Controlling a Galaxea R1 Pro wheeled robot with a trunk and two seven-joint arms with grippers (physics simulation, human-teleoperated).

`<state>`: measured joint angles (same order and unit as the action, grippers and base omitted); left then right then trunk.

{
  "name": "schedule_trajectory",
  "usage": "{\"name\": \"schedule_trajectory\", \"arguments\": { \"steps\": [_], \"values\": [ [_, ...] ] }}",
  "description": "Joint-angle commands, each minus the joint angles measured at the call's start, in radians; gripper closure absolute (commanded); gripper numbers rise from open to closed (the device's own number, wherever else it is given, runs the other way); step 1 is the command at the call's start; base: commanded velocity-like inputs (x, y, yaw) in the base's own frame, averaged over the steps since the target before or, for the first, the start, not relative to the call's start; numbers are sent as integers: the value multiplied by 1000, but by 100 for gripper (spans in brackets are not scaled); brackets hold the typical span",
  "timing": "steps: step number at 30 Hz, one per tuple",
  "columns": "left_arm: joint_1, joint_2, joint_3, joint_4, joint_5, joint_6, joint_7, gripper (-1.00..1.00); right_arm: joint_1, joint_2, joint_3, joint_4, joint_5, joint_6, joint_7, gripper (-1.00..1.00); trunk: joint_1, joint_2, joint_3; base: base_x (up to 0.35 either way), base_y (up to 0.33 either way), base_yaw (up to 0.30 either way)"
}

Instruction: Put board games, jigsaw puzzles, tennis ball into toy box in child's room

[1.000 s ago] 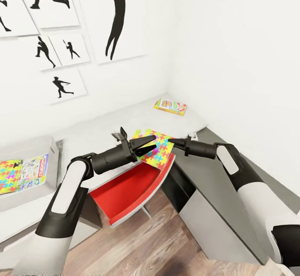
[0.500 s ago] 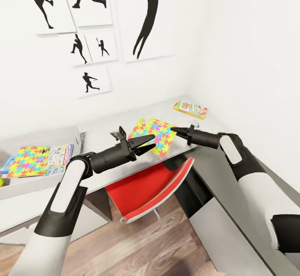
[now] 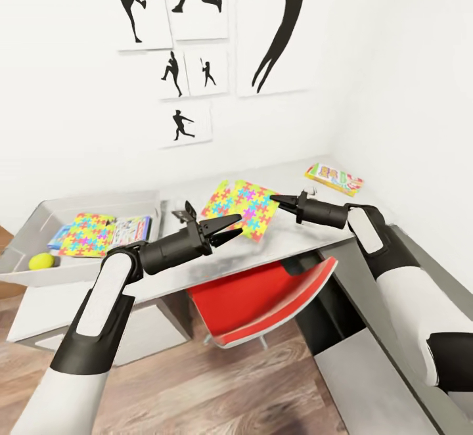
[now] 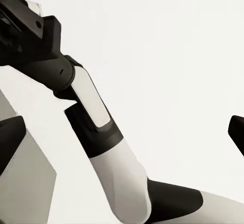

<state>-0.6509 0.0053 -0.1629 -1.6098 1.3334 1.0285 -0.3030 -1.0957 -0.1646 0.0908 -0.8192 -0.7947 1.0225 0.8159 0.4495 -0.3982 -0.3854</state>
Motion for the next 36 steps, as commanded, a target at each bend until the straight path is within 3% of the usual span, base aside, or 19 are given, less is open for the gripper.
{"name": "schedule_trajectory", "arguments": {
  "steps": [1,8,21,36],
  "values": [
    [0,3,-1,1,-8,1,-10,-100,-2,-1,2,-1,-1,3,4,100,1,-2,-2,0,0,289],
    [3,13,1,1,-8,1,-12,-100,-3,-1,1,-13,-1,3,-1,100,1,-2,-2,0,0,289],
    [23,37,39,1,-8,1,-13,-100,-3,-1,0,-21,0,3,-10,100,1,-2,-2,0,0,289],
    [28,45,44,2,-8,-1,-8,-100,-18,-8,0,-45,0,11,-12,100,1,-2,-2,0,0,290]
  ]
}}
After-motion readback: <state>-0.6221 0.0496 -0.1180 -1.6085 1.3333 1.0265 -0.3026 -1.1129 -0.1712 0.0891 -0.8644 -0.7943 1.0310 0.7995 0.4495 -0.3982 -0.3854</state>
